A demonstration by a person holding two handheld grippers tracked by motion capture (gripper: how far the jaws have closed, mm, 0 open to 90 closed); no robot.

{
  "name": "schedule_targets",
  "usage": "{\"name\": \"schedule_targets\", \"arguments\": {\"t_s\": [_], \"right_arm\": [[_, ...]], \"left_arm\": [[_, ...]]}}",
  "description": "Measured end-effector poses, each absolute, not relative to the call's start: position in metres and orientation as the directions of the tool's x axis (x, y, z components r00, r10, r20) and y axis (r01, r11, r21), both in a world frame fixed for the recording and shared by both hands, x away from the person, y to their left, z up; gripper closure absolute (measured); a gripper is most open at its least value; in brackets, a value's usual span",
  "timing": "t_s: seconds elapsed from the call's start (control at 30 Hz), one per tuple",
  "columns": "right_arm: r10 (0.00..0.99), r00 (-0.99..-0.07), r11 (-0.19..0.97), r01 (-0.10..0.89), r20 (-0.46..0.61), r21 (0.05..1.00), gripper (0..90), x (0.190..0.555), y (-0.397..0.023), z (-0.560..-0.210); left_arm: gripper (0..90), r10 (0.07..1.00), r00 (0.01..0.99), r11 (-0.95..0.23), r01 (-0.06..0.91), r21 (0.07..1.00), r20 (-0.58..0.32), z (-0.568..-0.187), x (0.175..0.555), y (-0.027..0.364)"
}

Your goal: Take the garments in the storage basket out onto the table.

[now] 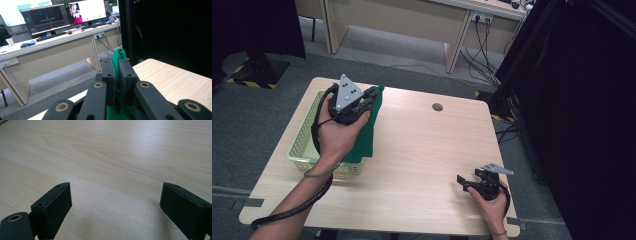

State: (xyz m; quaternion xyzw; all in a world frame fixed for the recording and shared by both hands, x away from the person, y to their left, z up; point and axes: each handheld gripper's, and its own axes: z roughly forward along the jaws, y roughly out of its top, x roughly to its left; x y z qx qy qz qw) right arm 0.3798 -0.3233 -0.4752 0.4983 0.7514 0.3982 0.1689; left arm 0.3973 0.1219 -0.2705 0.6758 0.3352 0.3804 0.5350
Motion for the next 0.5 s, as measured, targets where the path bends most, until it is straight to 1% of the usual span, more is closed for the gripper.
{"name": "schedule_targets", "arguments": {"t_s": [0.5], "right_arm": [[0.883,-0.447,0.187,0.613,0.143,0.767,11.0,0.38,-0.323,-0.475]], "left_arm": [[83.8,0.842,0.511,-0.211,0.012,0.977,0.176,-0.261,0.394,0.106]]}}
